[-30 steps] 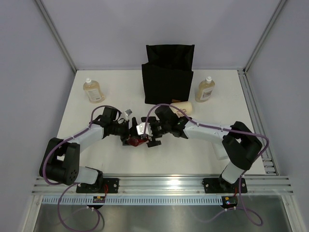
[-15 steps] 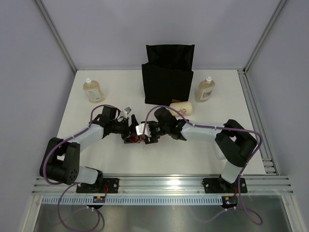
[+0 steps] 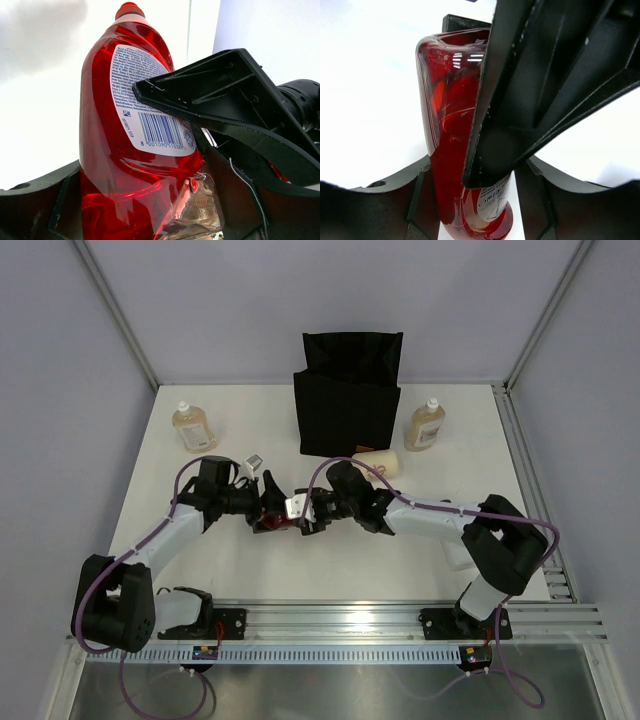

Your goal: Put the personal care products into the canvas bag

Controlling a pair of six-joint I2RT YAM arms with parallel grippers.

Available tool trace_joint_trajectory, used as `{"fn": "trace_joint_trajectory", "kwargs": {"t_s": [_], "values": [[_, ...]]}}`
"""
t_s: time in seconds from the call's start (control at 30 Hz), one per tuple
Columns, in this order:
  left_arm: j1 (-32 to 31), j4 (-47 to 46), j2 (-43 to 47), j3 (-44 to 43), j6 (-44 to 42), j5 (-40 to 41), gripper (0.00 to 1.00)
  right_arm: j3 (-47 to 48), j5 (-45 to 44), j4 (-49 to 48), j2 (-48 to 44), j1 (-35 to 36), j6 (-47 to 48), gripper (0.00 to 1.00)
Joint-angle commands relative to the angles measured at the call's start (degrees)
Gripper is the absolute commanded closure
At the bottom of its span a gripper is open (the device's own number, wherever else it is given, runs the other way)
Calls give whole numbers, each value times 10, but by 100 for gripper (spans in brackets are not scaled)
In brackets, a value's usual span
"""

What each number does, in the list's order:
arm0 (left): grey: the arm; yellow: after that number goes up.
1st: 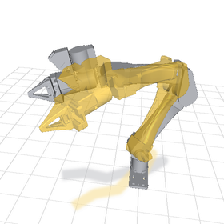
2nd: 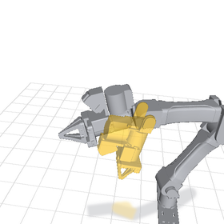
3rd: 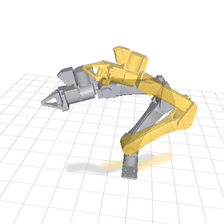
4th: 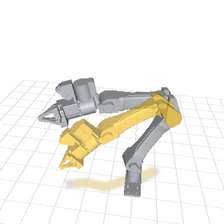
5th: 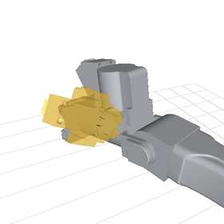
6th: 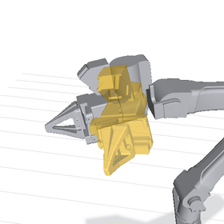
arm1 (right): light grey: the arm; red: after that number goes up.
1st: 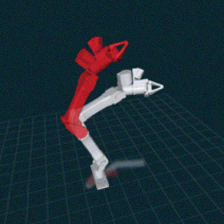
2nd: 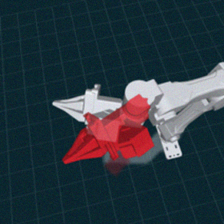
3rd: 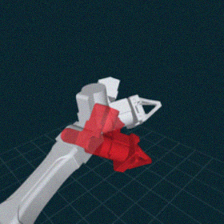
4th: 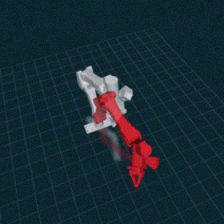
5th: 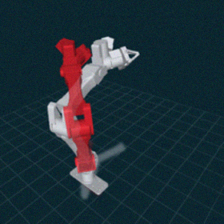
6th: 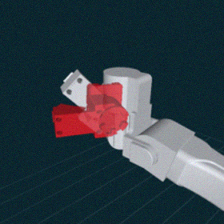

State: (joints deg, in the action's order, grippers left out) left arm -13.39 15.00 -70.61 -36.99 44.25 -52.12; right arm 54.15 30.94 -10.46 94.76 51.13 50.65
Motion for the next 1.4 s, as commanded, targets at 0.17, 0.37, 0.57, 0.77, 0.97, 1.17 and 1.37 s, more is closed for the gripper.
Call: {"fn": "trace_joint_trajectory", "kwargs": {"t_s": [0.17,0.37,0.57,0.77,0.97,1.17,1.37], "values": [[6,-38,73,-20,-3,-54,15,-15,36,72,-55,-25,-60,100],[6,-113,102,17,64,-67,1,-19,41,95,-62,-48,-72,100],[6,-102,100,21,31,-53,1,-26,76,142,-70,-57,-91,100],[6,70,107,-64,-108,54,1,1,156,180,-85,-127,-179,100],[6,129,165,-100,-169,120,1,22,213,193,-92,-183,-257,100],[6,144,223,-77,-192,184,1,82,273,208,-92,-225,-367,100],[6,136,296,-69,-180,192,1,134,329,133,-102,-272,-547,100]]}}
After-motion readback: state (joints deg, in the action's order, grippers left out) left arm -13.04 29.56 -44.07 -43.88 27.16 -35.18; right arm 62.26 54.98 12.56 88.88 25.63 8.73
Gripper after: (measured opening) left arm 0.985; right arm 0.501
